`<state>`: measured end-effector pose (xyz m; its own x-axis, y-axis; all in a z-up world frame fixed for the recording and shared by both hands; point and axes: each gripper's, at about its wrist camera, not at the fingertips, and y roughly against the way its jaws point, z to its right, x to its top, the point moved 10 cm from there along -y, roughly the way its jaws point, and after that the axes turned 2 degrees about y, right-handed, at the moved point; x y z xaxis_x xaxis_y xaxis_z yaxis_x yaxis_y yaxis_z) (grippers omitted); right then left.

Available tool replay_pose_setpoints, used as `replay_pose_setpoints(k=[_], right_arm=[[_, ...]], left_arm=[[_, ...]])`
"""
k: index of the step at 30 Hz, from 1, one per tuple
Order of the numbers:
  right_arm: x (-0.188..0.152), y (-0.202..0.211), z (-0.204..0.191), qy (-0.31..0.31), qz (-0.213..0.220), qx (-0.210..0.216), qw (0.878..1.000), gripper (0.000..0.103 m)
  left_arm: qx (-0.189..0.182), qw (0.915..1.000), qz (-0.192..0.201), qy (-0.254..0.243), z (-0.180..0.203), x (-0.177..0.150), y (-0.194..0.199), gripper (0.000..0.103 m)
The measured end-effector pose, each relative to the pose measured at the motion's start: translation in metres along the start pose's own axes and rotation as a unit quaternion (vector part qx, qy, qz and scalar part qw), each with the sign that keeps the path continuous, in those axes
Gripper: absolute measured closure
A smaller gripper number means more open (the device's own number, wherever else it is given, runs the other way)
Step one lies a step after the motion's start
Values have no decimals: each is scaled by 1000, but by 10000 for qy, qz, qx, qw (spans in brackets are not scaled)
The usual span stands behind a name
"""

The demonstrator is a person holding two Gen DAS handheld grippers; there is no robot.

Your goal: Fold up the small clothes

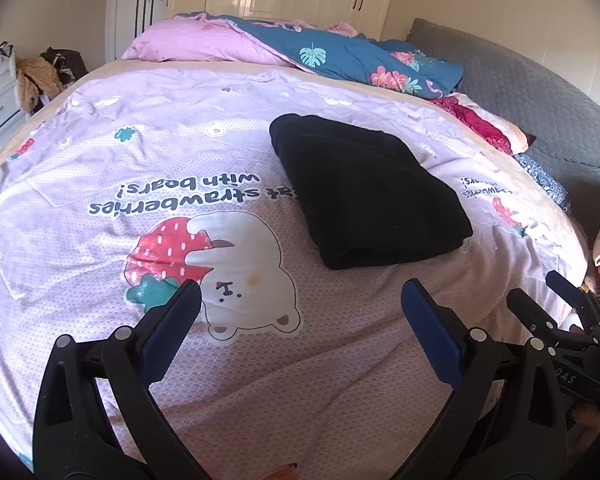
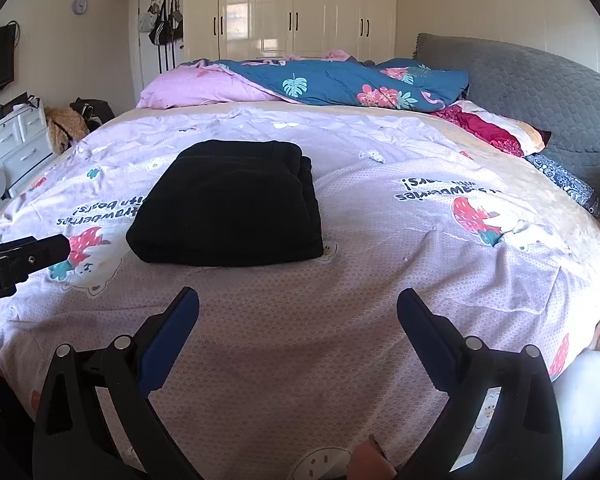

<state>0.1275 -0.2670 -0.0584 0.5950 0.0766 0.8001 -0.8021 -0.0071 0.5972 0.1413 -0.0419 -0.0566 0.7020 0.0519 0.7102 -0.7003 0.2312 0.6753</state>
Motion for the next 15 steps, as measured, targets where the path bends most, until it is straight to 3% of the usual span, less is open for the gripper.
replay_pose_setpoints(k=[15], right_arm=[[-1, -2, 3, -18, -32, -32, 10000, 4]], left_arm=[[8, 10000, 6, 16, -1, 1, 1, 9]])
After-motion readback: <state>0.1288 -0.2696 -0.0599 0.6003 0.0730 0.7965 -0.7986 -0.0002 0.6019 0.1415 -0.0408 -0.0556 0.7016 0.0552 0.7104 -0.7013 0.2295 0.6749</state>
